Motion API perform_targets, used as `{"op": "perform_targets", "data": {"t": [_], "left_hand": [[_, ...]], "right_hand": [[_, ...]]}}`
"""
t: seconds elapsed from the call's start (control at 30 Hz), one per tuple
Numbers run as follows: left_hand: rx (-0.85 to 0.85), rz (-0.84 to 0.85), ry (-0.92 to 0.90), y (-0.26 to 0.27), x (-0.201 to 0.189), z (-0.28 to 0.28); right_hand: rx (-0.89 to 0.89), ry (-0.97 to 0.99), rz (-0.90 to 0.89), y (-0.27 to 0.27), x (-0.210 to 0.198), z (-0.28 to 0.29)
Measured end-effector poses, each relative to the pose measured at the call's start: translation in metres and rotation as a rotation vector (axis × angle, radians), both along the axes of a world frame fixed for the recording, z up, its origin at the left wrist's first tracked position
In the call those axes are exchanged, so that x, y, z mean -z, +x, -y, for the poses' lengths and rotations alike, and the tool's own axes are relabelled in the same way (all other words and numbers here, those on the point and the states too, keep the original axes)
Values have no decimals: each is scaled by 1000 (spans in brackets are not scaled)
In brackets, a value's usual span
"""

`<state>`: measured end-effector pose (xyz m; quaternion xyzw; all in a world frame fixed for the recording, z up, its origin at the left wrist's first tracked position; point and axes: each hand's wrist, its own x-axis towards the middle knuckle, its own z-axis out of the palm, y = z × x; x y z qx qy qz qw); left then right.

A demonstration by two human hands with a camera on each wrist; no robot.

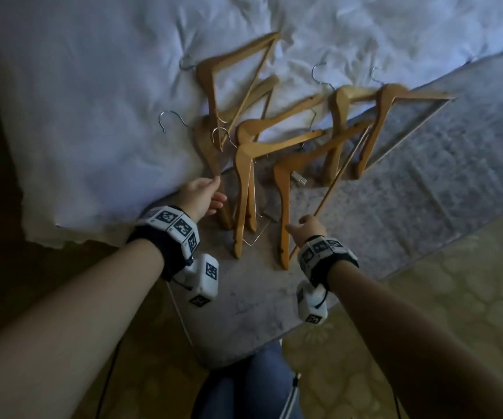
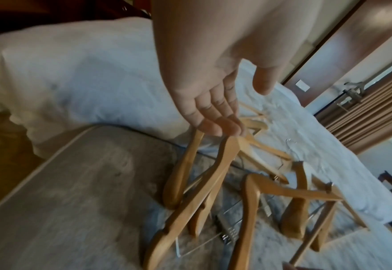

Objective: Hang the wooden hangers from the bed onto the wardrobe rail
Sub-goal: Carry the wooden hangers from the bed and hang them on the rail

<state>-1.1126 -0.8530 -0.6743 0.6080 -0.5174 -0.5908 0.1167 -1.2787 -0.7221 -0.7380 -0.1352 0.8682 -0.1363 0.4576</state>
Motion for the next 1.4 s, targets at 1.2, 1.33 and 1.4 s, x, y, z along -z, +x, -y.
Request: {"op": "perform_targets", "data": {"t": [1.2,1.33,1.4], "left_hand": [[255,-223,-159,-4,-227,-55],[328,-262,-212,26,-286,-78],[352,-271,-245,52,-310,-91]], "right_hand": [[419,-436,160,11,-317,-44],[357,-581,295,49,-378,-37],[256,-610,407,74,-405,-36]]}}
